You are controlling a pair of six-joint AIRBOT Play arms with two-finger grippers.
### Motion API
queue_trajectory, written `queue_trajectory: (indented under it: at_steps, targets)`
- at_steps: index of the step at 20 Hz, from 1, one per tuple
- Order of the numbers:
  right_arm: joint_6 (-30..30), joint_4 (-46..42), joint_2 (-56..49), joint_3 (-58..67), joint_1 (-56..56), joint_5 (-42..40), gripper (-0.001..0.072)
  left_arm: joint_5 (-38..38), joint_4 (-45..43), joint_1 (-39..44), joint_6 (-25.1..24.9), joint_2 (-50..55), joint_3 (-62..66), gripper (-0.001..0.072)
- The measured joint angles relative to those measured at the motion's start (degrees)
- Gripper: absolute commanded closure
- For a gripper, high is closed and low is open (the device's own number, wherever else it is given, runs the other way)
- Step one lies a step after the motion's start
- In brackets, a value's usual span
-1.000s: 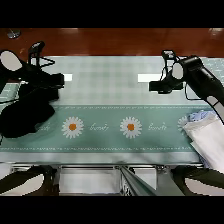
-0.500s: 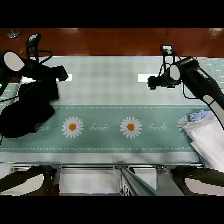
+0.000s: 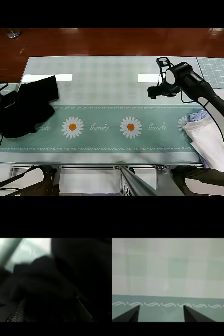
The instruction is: Fold the shirts.
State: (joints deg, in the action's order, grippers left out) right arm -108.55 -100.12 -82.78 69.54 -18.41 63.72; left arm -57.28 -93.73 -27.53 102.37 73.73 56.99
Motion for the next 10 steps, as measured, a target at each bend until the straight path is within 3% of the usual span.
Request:
queue_trajectory:
  at_steps: [2, 3, 4, 5, 10]
  targets:
    - [-0.3, 1.7, 0.0, -0.2, -0.9, -1.3, 0.0086, 1.4, 2.9, -2.1, -1.5, 1.6, -1.5, 0.0011]
    - [-0.5, 2.6, 0.0, -0.2, -1.4, -2.0, 0.0085, 1.5, 4.7, -2.4, -3.0, 2.6, -1.9, 0.0151]
    - [-0.6, 3.2, 0.1, -0.3, -1.6, -2.7, 0.0086, 1.4, 7.0, -2.4, -4.9, 3.8, -2.2, 0.0596]
    - [-0.9, 4.0, 0.5, -0.2, -1.9, -3.5, 0.0086, 0.8, 9.2, -2.1, -6.7, 4.8, -2.2, 0.0684]
    - [-2.5, 3.2, 8.5, 3.9, -0.8, -4.8, 0.0086, -3.5, 30.8, 0.9, -18.9, 2.3, 6.8, 0.0685]
